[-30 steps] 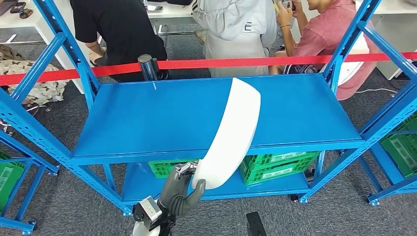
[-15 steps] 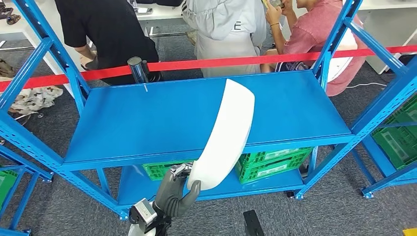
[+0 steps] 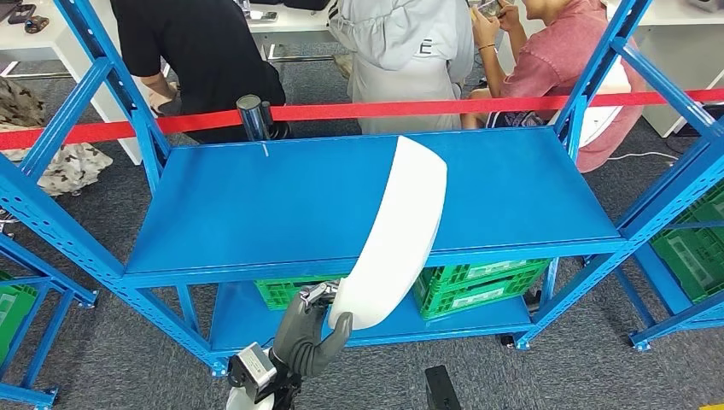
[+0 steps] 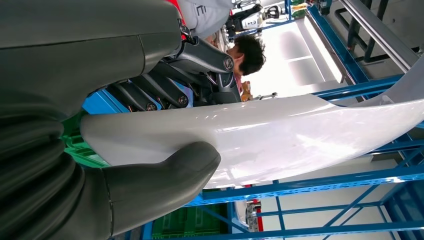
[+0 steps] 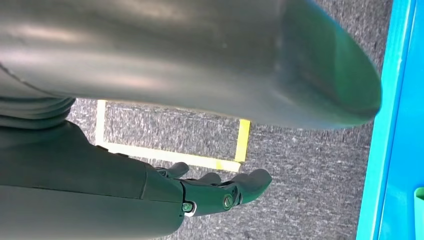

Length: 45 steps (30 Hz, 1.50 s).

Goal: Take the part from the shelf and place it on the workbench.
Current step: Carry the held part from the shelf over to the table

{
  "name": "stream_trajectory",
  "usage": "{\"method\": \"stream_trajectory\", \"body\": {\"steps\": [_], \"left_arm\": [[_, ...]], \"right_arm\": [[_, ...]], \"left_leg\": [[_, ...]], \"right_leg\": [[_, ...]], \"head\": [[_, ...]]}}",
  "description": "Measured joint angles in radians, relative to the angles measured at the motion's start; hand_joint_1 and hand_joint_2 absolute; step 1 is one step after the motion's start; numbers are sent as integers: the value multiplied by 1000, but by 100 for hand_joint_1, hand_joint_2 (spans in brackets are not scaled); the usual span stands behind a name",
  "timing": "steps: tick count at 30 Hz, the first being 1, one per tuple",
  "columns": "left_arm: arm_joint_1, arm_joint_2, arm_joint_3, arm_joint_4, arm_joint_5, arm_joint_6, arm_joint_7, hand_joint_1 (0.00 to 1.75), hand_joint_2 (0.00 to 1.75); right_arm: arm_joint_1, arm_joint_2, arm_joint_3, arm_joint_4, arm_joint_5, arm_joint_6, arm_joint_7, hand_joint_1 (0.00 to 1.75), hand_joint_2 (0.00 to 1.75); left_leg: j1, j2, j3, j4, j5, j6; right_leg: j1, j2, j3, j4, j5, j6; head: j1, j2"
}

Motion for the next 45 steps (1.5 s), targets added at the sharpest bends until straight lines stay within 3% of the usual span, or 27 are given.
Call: {"method": "stream_trajectory", "body": {"steps": [45], "left_arm": [[-3,0,0,5,-3,0,0,175,175]], "right_arm": [[-1,-2,3,0,3,-30,-13,0,0]], "left_leg": [[0,0,-8,11,-4,0]], "right_leg": [[0,0,-10,15,-6,2]], "head": [[0,0]]}}
